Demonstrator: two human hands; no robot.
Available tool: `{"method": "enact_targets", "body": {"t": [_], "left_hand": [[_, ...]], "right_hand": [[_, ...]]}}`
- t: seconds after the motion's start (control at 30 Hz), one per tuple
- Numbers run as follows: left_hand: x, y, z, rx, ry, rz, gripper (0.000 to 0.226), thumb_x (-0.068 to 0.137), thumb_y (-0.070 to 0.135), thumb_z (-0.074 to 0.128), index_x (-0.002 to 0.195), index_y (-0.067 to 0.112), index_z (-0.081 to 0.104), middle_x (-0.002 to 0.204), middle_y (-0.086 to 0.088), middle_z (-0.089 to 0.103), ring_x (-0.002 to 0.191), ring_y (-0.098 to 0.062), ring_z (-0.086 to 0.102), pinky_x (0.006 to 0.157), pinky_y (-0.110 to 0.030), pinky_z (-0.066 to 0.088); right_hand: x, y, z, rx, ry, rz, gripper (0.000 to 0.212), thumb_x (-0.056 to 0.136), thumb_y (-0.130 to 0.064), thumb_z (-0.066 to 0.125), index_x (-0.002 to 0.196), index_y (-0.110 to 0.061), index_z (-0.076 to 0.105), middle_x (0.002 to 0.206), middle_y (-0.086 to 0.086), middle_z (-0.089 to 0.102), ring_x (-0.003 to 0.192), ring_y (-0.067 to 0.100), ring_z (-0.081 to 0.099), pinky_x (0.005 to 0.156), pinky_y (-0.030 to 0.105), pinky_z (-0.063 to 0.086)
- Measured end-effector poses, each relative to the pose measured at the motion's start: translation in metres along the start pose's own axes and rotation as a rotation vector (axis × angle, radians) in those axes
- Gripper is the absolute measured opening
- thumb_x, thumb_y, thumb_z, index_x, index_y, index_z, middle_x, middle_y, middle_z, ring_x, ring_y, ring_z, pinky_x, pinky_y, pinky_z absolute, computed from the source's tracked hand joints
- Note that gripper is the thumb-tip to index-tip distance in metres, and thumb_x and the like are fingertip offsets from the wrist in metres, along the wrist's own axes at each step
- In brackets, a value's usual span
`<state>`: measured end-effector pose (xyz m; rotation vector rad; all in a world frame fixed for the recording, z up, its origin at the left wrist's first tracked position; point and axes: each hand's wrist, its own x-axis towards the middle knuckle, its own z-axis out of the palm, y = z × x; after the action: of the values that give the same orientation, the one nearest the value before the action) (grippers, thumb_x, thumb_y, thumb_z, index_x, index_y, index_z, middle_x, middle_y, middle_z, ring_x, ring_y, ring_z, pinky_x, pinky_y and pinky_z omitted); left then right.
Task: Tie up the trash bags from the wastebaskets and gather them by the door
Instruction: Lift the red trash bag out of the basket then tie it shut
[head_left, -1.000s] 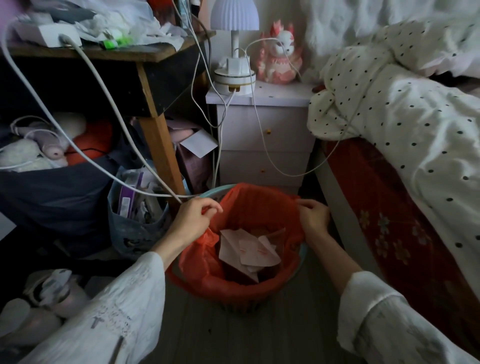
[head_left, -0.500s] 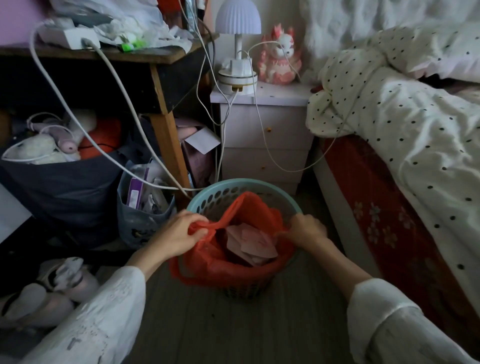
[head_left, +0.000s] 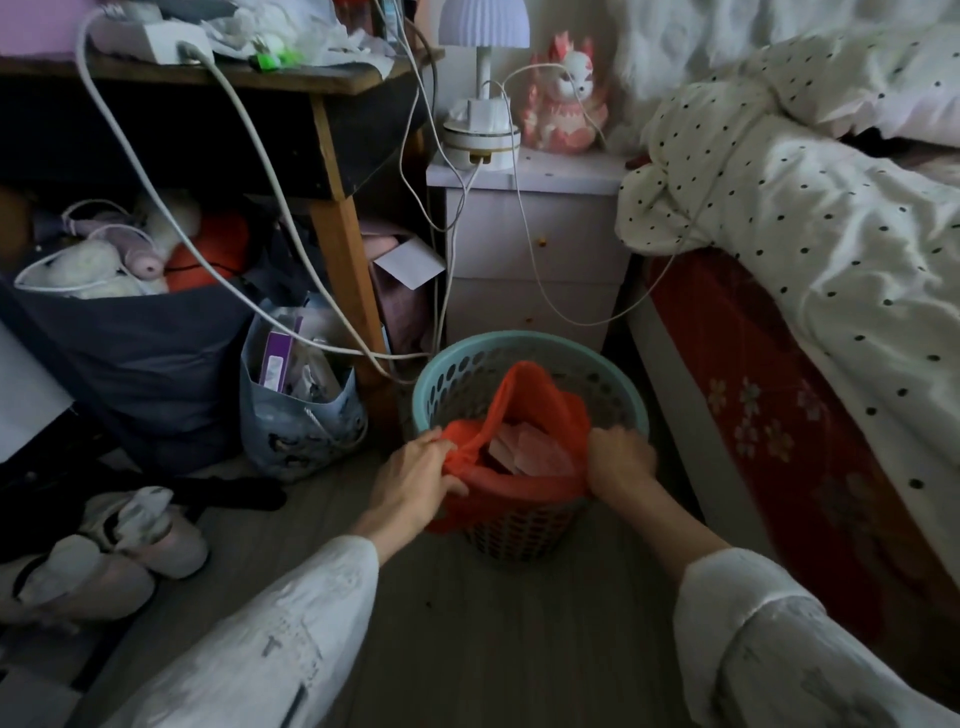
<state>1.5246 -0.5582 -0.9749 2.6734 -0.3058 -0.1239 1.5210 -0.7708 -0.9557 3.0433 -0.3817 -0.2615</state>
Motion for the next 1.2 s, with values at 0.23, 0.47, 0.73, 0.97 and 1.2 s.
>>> {"method": "enact_targets", "body": {"t": [0.23, 0.47, 0.73, 0.97, 1.2], "left_hand": [[0.033, 0.019, -0.006, -0.327, 0.161, -0.177, 0.016, 0.083, 0.024, 0.062, 0.095, 0.02, 0.072, 0.109, -0.008, 0.07, 0.108, -0.028, 0.06, 0.092, -0.031, 0.044], [0.073, 0.048, -0.023, -0.809, 0.164, -0.365, 0.019, 0.09, 0.016, 0.05, 0.079, 0.019, 0.064, 0.103, -0.019, 0.067, 0.089, -0.031, 0.065, 0.074, -0.035, 0.058], [0.092, 0.065, -0.049, -1.219, 0.156, -0.326, 0.024, 0.095, 0.015, 0.042, 0.072, 0.02, 0.049, 0.073, -0.003, 0.055, 0.062, -0.015, 0.05, 0.057, -0.025, 0.042], [0.09, 0.078, -0.097, -1.234, 0.381, -0.137, 0.022, 0.091, 0.019, 0.049, 0.07, 0.025, 0.055, 0.077, -0.001, 0.057, 0.08, -0.02, 0.054, 0.074, -0.035, 0.044], [0.062, 0.095, -0.168, -1.416, 0.391, 0.165, 0.019, 0.094, 0.012, 0.043, 0.079, 0.019, 0.052, 0.077, -0.002, 0.058, 0.06, -0.006, 0.057, 0.058, -0.019, 0.051]], "right_hand": [[0.012, 0.023, -0.009, 0.446, 0.05, 0.177, 0.026, 0.09, -0.017, 0.046, 0.105, -0.002, 0.06, 0.115, 0.019, 0.061, 0.108, 0.035, 0.058, 0.081, 0.036, 0.045], [0.036, 0.014, -0.032, 1.097, 0.163, 0.258, 0.036, 0.083, -0.002, 0.044, 0.115, -0.001, 0.06, 0.116, 0.023, 0.063, 0.111, 0.038, 0.057, 0.092, 0.036, 0.045], [0.05, 0.012, -0.068, 1.403, 0.258, 0.133, 0.018, 0.08, -0.017, 0.056, 0.063, -0.02, 0.056, 0.061, -0.001, 0.054, 0.062, 0.018, 0.051, 0.062, 0.033, 0.04], [0.028, 0.009, -0.118, 1.437, 0.473, -0.152, 0.022, 0.081, -0.016, 0.057, 0.062, -0.026, 0.054, 0.061, -0.005, 0.055, 0.062, 0.015, 0.052, 0.065, 0.041, 0.043], [-0.004, -0.013, -0.184, 1.447, 0.586, -0.344, 0.024, 0.085, -0.013, 0.054, 0.068, -0.03, 0.056, 0.07, -0.005, 0.06, 0.075, 0.021, 0.059, 0.077, 0.051, 0.051]]}}
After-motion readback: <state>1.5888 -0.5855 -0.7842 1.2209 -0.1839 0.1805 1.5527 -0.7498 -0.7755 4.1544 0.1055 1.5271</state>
